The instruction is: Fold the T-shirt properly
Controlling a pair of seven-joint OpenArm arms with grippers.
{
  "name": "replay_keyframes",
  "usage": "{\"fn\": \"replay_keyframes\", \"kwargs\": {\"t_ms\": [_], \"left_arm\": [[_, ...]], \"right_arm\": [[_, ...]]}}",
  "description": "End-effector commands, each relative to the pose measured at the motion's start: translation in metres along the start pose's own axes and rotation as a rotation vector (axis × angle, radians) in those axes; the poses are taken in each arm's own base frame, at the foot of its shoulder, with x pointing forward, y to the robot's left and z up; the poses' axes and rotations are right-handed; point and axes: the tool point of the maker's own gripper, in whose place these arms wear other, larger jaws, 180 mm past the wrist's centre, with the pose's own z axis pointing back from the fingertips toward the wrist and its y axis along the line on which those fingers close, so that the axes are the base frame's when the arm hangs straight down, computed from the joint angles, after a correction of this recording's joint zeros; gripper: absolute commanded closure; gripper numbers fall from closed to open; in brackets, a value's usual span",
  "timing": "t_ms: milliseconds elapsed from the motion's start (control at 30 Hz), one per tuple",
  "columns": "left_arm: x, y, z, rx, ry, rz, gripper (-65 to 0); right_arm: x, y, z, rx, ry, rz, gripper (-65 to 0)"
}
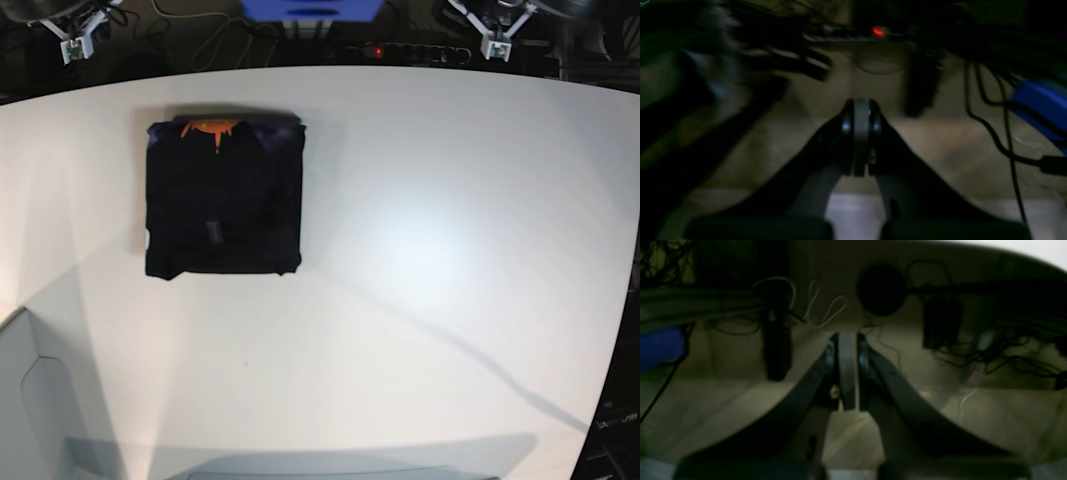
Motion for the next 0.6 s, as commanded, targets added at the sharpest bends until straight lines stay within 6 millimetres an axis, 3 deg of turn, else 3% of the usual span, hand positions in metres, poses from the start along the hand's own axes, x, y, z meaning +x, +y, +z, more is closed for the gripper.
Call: {"fn": "replay_keyframes", "kwargs": {"t_ms": [0,200,467,567], "left_arm": [[-0.003,0.001,-0.004,0.0,0.011,0.003,0.0],[-0.013,-0.019,-0.042,-0.062,-0.007,0.028,0.0],[-0.067,-0.025,-0.075,-0.042,0.045,0.02,0.0],[-0.071,-0.026,-0.09,-0.047,0.051,0.048,0.0]], "right_arm": [[-0.005,0.003,-0.001,0.014,0.009,-0.005,0.0],[-0.048,0.013,-0.029,0.087,0.116,-0.065,0.0],[-0.089,0.036,-0.058,0.161,0.218,-0.084,0.0],[-0.101,0.046,-0.071,0.188,0.246,-0.101,0.0]]}}
